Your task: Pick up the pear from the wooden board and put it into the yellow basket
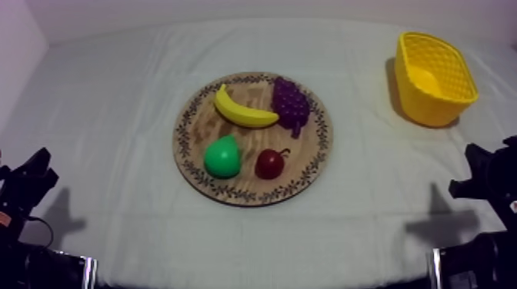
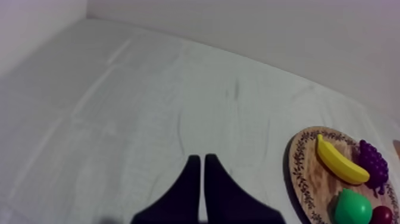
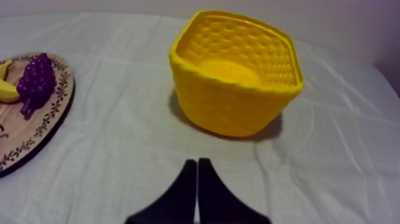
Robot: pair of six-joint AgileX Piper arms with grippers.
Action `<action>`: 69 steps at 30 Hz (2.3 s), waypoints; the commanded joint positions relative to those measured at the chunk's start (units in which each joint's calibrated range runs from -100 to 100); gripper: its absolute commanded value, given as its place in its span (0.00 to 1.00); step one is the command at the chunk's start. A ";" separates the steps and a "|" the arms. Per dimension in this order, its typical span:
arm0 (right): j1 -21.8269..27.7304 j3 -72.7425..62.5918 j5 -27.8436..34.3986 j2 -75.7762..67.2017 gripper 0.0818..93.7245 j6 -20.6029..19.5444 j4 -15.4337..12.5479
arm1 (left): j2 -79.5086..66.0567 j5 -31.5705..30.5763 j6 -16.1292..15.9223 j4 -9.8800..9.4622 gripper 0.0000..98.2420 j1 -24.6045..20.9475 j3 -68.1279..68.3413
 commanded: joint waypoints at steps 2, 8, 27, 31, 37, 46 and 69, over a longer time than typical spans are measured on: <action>-0.02 0.04 0.04 -0.03 0.01 -0.01 -0.02 | -0.02 0.01 0.01 -0.01 0.00 0.00 -0.05; -0.02 0.04 0.04 -0.03 0.01 -0.01 -0.02 | -0.02 0.01 0.01 -0.01 0.00 0.00 -0.05; -0.06 0.04 0.52 -0.03 0.01 0.28 0.03 | -0.02 0.01 0.01 -0.01 0.00 0.00 -0.05; -0.57 -0.08 1.33 -0.03 0.01 -1.12 0.86 | -0.02 0.01 0.00 -0.01 0.00 0.00 -0.05; -2.65 -5.30 4.17 3.06 0.00 -5.03 2.80 | -0.02 0.01 0.00 -0.01 0.00 0.00 -0.05; -5.43 -27.45 9.61 19.02 0.00 -5.83 -0.99 | -0.02 0.01 0.01 -0.01 0.00 0.00 -0.05; -18.29 -72.70 34.34 56.63 0.00 -5.99 -13.10 | -0.02 0.01 0.01 -0.01 0.00 0.00 -0.05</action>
